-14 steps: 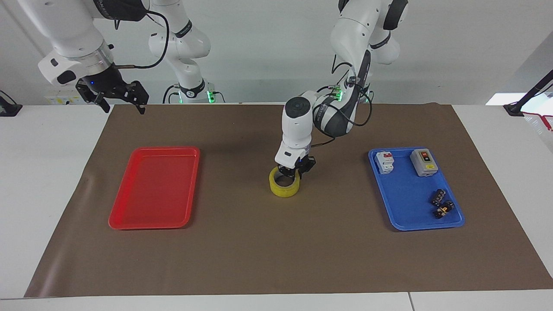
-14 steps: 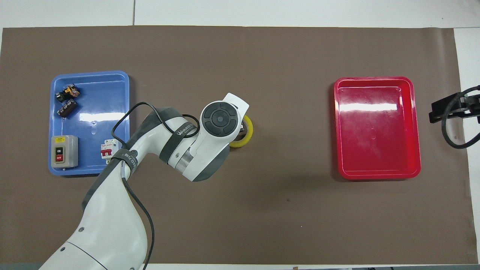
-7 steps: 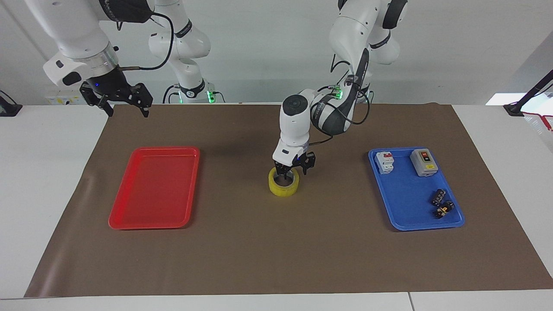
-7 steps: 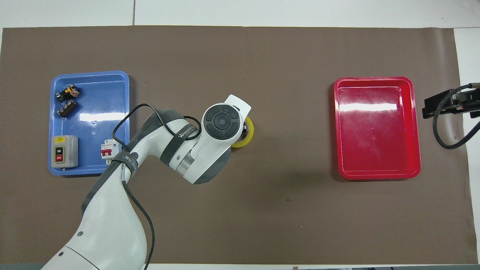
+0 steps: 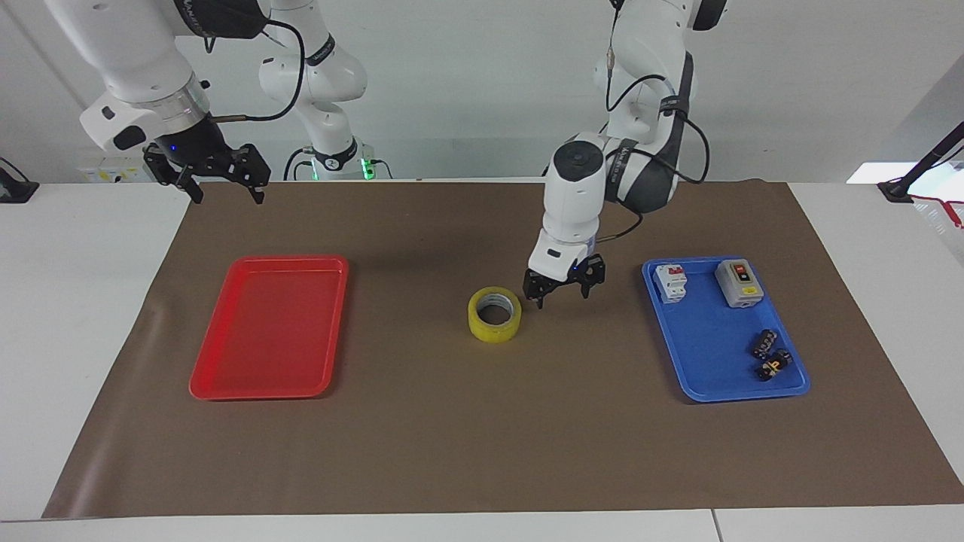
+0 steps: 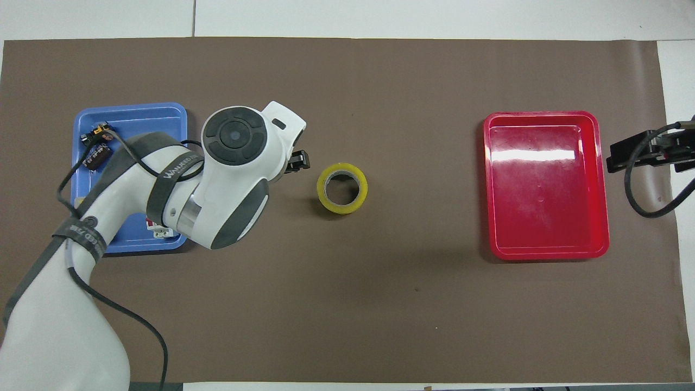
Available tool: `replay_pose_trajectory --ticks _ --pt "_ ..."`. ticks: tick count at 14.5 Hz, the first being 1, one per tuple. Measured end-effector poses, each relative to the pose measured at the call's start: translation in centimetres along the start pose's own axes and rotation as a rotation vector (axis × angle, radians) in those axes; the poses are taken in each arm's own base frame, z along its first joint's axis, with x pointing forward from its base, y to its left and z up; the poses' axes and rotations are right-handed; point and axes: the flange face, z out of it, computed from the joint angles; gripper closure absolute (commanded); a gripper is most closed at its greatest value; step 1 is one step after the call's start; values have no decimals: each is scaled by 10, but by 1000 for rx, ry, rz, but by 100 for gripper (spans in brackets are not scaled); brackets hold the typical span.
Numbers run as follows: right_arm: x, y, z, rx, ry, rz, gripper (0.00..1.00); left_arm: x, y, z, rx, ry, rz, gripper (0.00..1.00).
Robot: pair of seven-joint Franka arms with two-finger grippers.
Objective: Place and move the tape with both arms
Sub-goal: 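Release the tape on the table while the right gripper starts reaching, then return the left gripper to rest while the right gripper reaches the tape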
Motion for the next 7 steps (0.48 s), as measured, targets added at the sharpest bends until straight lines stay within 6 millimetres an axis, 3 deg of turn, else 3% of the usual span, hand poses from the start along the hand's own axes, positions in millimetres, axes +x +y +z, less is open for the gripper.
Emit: replay_pose_trajectory --ticks 3,5,7 --pt "2 -30 3 38 27 -12 0 21 -56 -21 20 -17 36 0" --pt "-1 -84 23 49 70 11 0 32 -92 -36 15 -24 57 0" --pt "-9 -155 59 56 84 26 0 40 -128 -51 -14 -38 74 0"
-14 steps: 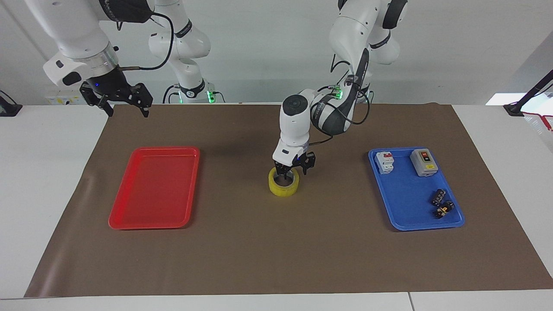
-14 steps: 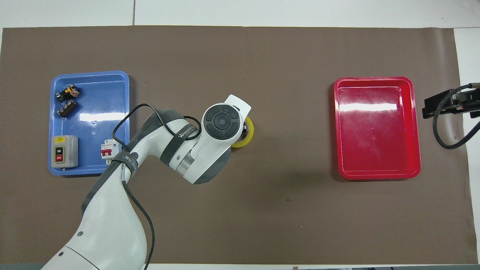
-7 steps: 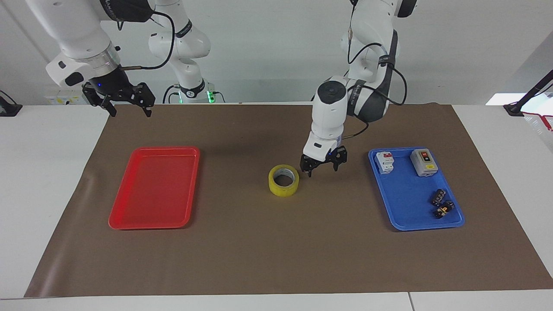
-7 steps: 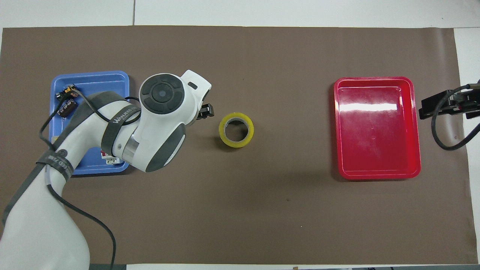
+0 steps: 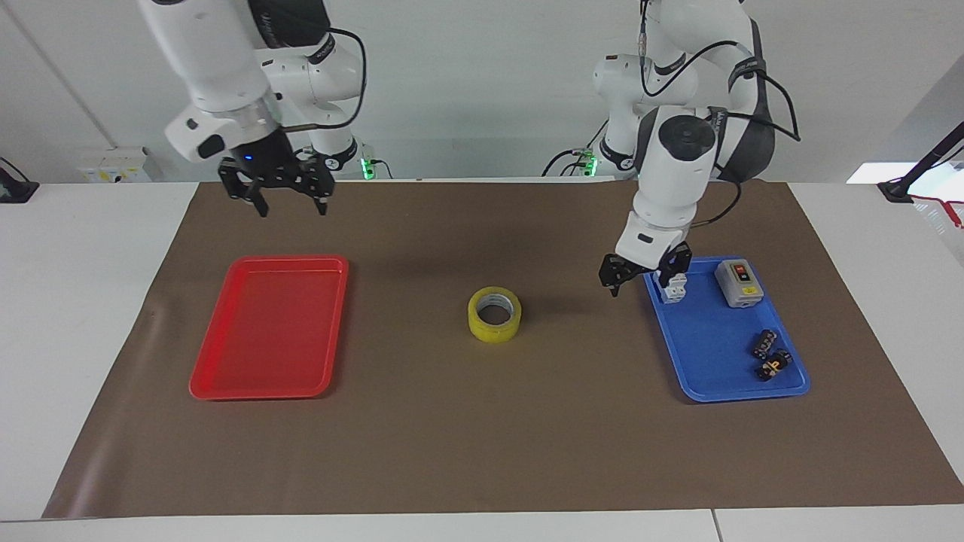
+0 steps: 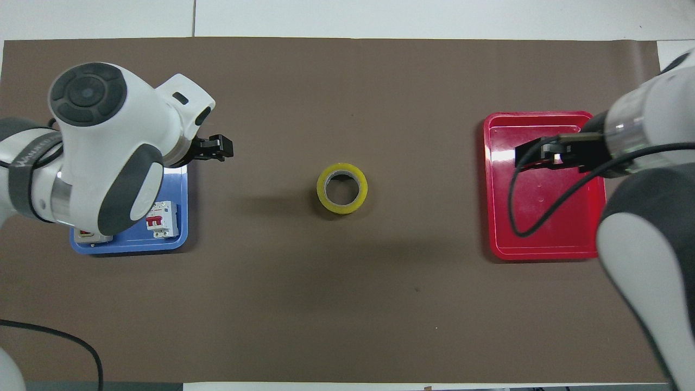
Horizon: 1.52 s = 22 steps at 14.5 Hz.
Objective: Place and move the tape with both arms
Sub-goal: 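Return the left gripper to rest while the right gripper reaches the tape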
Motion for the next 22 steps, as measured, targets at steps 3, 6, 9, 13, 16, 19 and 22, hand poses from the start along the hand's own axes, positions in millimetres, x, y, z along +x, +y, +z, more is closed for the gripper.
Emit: replay_pose_trajectory --ticks 3,6,9,13,16,19,22 --pt "-3 -83 75 17 19 17 0 0 -51 -25 -21 -14 25 0" --pt "5 -127 142 28 24 8 0 0 -84 -53 -32 -24 4 0" --pt "7 -157 179 22 33 8 0 3 -113 -73 -55 -37 1 0" --pt "6 -194 222 -5 73 -19 0 3 -143 -94 -58 -62 22 0" --pt "5 -199 252 -15 86 -63 0 1 -152 -101 -57 -75 20 0" --pt "-2 -195 275 -10 92 -132 3 -2 -155 -102 -57 -91 21 0" --pt "-7 -191 287 -6 97 -158 33 -7 -163 -104 -57 -108 31 0"
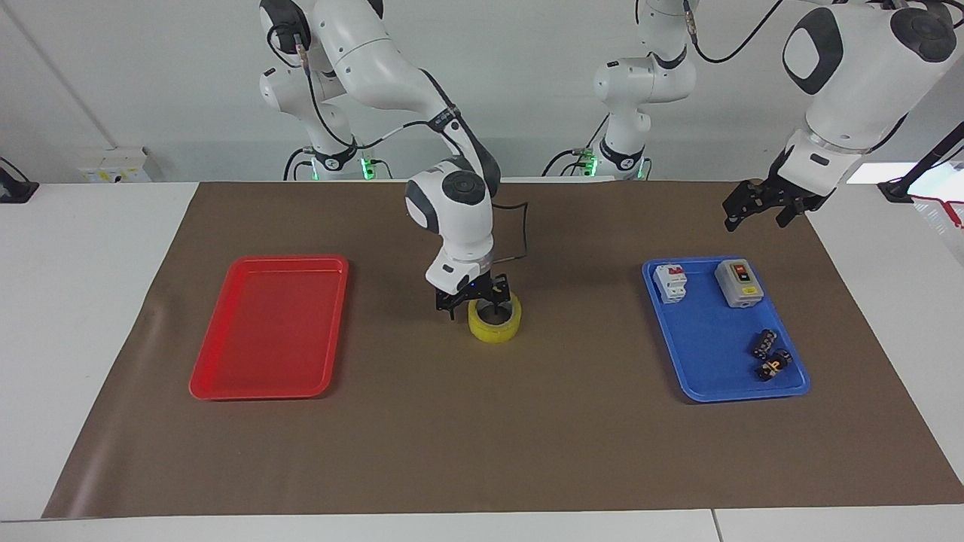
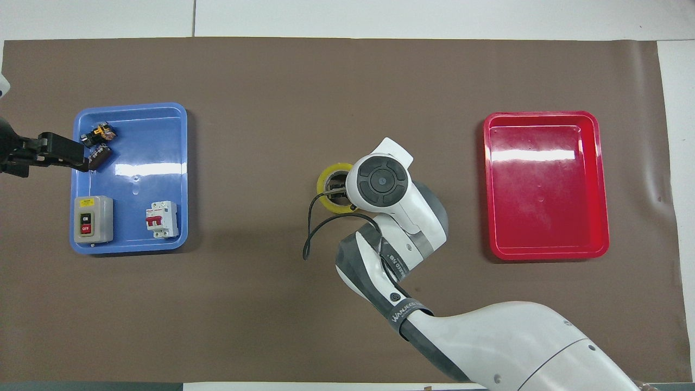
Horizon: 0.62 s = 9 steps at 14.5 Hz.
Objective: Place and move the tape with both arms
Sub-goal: 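Return the left gripper to rest while the right gripper reaches the tape, then grasp the yellow tape roll with the right gripper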
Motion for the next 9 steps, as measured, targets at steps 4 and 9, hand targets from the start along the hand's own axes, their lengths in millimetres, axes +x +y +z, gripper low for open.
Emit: replay_pose_trajectory --ticks 4,9 --pt "-3 2 2 -4 -6 -56 100 -2 -7 0 -1 -3 9 0" --pt "-3 7 0 -9 -10 -93 100 -2 -7 0 -1 -4 11 0"
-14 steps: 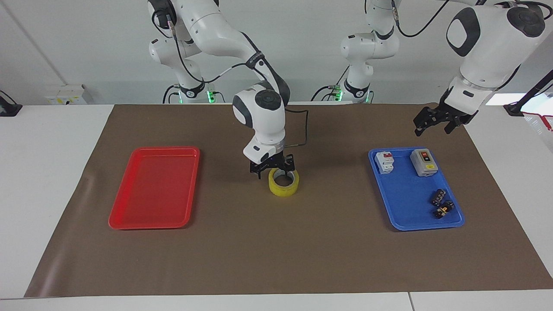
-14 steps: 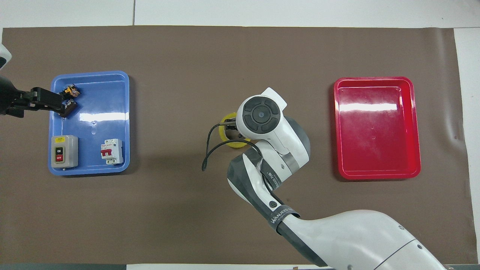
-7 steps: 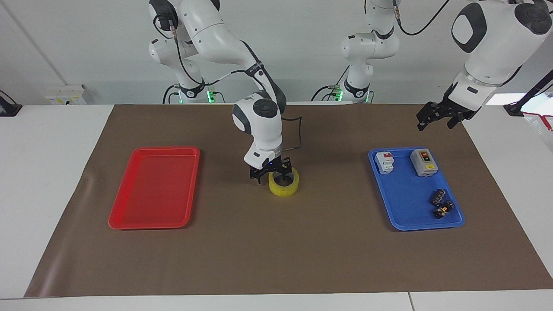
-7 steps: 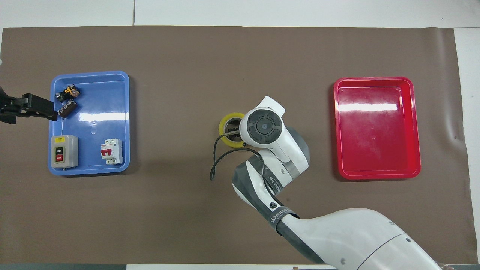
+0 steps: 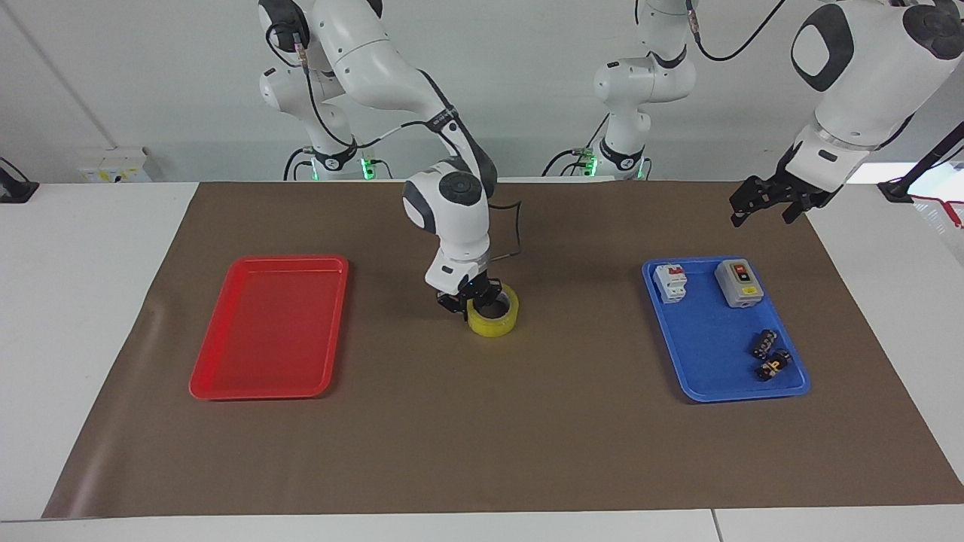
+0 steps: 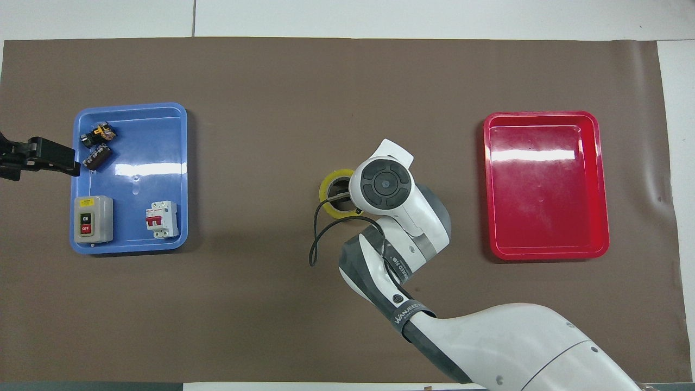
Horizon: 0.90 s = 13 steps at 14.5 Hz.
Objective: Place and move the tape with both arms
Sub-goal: 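Grasp the yellow tape roll with the right gripper, then carry the tape with the right gripper and lower it into the red tray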
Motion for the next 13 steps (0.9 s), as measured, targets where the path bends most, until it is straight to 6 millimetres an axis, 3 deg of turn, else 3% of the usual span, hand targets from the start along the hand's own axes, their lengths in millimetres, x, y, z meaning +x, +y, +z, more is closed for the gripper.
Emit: replay_pose_trajectory --ticks 3,5,7,9,11,13 --pt "9 9 -12 -23 -35 -4 100 0 0 0 0 0 2 0" --pt "33 32 -49 -41 -54 39 100 0 0 0 0 0 3 0" --pt "55 85 -101 -52 -52 66 100 0 1 0 0 0 5 0" --pt "57 150 -144 -65 -67 58 100 -1 1 -1 0 2 6 0" --pt "50 208 -162 -72 -89 33 100 -1 2 -2 0 3 8 0" --pt "36 256 -152 -73 -128 6 100 -1 3 -2 0 4 10 0"
